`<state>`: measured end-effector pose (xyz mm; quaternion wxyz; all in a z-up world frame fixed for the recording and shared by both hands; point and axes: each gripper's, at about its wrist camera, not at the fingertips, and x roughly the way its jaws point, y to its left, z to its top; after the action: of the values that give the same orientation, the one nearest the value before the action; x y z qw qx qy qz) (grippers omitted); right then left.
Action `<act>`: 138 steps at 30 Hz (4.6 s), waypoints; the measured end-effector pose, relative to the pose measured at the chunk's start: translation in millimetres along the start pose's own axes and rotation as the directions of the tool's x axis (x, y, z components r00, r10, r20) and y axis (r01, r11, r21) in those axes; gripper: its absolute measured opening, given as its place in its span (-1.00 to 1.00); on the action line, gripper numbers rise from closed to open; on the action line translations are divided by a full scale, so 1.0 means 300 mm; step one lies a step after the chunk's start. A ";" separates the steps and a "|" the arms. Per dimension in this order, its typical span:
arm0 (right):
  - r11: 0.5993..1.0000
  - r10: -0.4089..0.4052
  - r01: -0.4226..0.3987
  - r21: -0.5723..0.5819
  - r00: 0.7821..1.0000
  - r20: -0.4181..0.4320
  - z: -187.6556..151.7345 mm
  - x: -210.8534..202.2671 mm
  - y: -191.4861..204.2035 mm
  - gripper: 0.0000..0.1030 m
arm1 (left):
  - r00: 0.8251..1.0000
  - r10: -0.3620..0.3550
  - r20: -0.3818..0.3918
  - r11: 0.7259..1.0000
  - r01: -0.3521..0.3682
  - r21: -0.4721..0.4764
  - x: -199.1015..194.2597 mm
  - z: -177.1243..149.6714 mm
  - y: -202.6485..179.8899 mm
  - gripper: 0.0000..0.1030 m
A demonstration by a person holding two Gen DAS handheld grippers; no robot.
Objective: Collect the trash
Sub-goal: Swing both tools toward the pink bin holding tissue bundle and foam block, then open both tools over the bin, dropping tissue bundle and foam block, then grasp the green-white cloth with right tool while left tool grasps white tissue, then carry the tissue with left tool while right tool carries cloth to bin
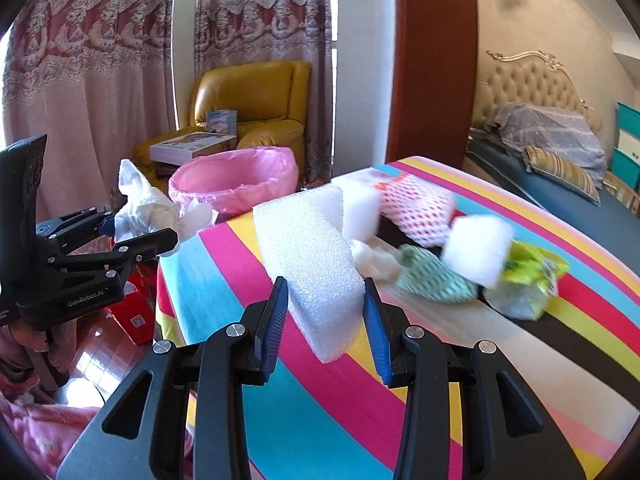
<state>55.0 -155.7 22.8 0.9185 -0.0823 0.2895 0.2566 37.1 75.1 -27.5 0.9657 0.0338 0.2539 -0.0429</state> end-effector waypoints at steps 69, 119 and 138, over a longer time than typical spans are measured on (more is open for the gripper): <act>0.978 -0.125 0.122 0.171 0.992 0.007 -0.009 0.100 -0.207 0.22 | 0.998 0.009 -0.065 0.999 -0.012 -0.035 0.206 0.008 0.017 0.91; 0.955 -0.101 0.125 0.268 0.990 -0.103 -0.134 -0.017 -0.341 -0.46 | 0.966 -0.095 -0.242 0.992 0.114 0.062 0.487 0.155 -0.346 0.35; 0.981 -0.051 0.067 0.183 0.995 -0.088 -0.134 -0.017 -0.239 -0.46 | 0.965 -0.173 -0.197 0.978 0.191 0.079 0.300 0.034 -0.295 -0.32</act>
<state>69.1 -231.3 -6.9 0.9166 -0.0155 0.3473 0.1975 111.3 -19.7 -67.1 0.9264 0.0614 0.3439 -0.1403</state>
